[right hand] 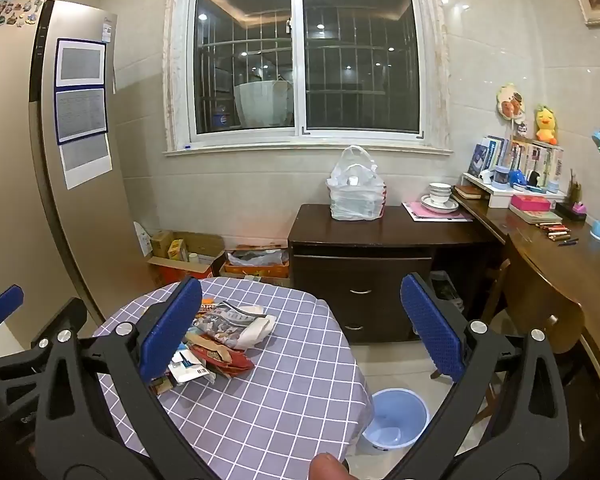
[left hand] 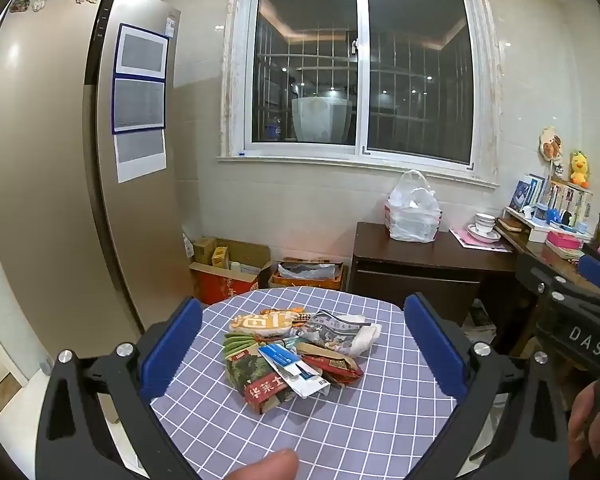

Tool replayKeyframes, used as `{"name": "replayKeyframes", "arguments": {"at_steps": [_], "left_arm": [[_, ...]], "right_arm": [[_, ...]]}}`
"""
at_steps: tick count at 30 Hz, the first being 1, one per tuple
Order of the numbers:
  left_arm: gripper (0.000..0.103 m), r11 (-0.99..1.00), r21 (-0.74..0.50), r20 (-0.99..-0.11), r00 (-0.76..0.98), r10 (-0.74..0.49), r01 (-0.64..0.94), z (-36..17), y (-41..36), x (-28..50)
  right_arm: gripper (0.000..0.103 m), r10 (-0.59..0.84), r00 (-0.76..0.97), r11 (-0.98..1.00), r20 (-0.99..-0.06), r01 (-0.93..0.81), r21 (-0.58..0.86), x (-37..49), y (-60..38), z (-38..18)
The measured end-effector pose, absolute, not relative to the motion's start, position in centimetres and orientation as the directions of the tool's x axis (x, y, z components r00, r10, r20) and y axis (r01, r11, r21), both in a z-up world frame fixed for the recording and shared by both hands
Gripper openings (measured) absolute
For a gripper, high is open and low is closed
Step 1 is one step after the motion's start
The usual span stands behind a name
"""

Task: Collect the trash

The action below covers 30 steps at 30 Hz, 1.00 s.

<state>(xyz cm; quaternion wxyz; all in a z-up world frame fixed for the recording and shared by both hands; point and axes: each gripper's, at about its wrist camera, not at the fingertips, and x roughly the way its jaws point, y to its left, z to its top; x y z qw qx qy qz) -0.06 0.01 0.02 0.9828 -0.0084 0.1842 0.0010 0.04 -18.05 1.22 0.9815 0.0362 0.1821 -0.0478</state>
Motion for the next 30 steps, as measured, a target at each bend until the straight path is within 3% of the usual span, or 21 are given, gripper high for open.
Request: {"name": "replayKeyframes", "arguments": {"at_steps": [30], "left_arm": [[0.099, 1.0, -0.013, -0.371, 0.929, 0.012, -0.019, 0.2, 0.6, 0.3]], "right_arm": [[0.098, -0.072, 0.929, 0.994, -0.363, 0.097, 0.051, 0.6, -17.5, 1.4]]}}
